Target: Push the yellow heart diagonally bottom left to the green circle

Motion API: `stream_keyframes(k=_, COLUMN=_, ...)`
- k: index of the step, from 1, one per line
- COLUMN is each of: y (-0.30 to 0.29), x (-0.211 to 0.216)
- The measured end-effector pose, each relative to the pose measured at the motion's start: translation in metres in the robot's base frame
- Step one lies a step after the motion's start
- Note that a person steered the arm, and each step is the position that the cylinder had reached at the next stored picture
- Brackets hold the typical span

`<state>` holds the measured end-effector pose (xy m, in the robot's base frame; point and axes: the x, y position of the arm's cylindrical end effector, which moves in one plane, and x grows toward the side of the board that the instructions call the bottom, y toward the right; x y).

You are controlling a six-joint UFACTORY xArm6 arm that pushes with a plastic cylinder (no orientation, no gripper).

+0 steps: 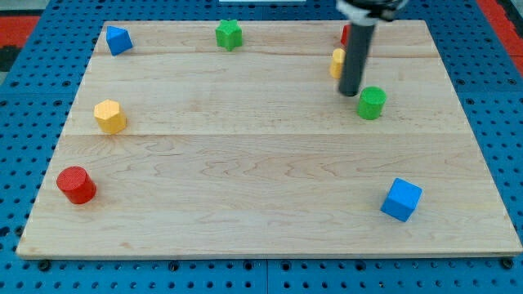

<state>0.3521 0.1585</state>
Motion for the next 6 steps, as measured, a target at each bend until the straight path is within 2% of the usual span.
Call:
stream_keyframes(k=1, y=0.047, x=-0.032)
stream_keyframes(k=2, y=0.002, x=-0.073)
stream_keyframes(k=4, y=-0.143, x=0.032)
stream_keyframes(k=5, y=-0.147, x=0.025)
stream_keyframes(k=6, y=-0.159, x=0.097)
